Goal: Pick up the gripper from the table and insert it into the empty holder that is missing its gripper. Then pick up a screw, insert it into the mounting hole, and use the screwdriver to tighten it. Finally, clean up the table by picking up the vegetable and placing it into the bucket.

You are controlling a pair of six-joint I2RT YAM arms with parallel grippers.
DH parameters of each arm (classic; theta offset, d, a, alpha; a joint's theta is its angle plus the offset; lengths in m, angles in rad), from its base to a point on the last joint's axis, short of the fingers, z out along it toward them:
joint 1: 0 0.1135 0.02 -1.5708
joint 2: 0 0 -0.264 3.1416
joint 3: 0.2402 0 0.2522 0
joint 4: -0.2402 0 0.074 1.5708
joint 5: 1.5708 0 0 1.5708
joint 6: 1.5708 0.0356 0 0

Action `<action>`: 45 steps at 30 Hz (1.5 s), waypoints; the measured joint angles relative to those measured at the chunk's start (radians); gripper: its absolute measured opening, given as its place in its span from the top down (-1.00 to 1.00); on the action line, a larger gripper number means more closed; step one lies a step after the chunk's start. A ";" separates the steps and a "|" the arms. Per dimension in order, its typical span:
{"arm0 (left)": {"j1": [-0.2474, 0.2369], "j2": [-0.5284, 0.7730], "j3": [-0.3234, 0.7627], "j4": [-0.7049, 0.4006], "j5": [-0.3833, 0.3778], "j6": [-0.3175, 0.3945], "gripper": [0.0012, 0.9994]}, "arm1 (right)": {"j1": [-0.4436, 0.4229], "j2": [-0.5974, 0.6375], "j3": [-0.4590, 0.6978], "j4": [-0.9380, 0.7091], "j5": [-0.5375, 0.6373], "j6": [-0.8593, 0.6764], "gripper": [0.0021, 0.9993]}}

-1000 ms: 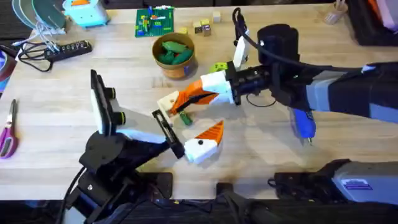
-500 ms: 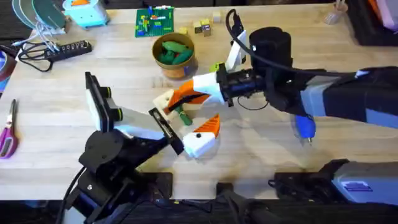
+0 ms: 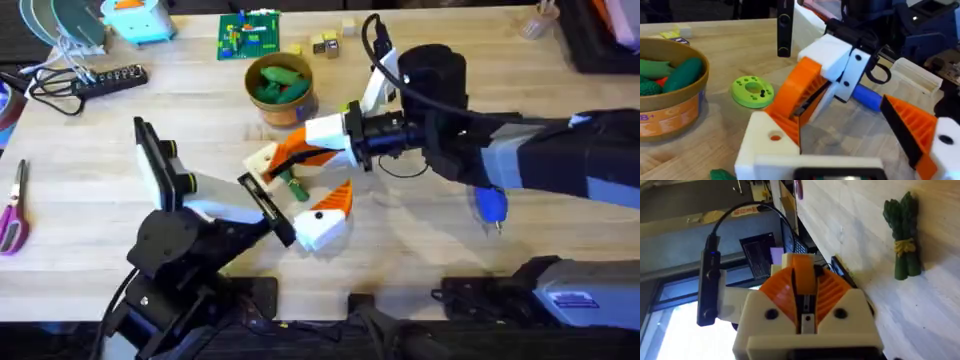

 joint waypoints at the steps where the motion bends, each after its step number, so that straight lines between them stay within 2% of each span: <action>1: 0.000 0.000 0.000 0.000 0.000 0.000 -0.99 | -0.001 0.000 0.000 0.000 -0.001 0.000 0.66; 8: 0.000 0.000 0.000 0.002 0.014 0.006 -0.99 | -0.001 0.000 0.000 0.018 -0.005 -0.001 0.38; 17: -0.007 0.000 0.000 0.003 0.046 0.017 -0.98 | -0.021 0.000 0.000 0.025 -0.016 0.000 0.15; 22: -0.007 0.000 0.000 0.003 0.047 0.017 -0.99 | -0.031 0.000 0.000 0.024 -0.015 -0.021 -0.26; 24: -0.007 0.000 0.000 0.003 0.047 0.017 -0.98 | -0.048 0.000 0.000 0.024 -0.007 -0.051 -0.52; 25: -0.007 0.000 0.000 0.003 0.047 0.017 -0.99 | -0.062 0.000 0.000 0.025 -0.001 -0.076 -0.75; 26: -0.007 0.000 0.000 0.003 0.047 0.017 -0.99 | -0.078 0.000 0.000 0.024 0.002 -0.107 -0.89; 30: -0.007 0.000 0.000 0.003 0.047 0.017 -0.99 | -0.153 0.000 0.012 0.005 0.012 -0.237 -0.95; 32: -0.007 0.000 0.000 0.003 0.047 0.017 -0.99 | -0.192 0.000 0.044 -0.064 0.022 -0.316 -0.96; 37: -0.007 0.000 0.000 0.003 0.047 0.017 -0.99 | -0.258 0.000 0.195 -0.448 0.094 -0.587 -0.97; 41: -0.007 0.000 0.000 0.003 0.047 0.017 -0.99 | -0.256 0.000 0.325 -0.751 0.251 -0.862 -0.97; 45: -0.007 0.000 0.000 0.003 0.051 0.024 -0.99 | -0.227 0.000 0.393 -0.852 0.455 -1.103 -0.97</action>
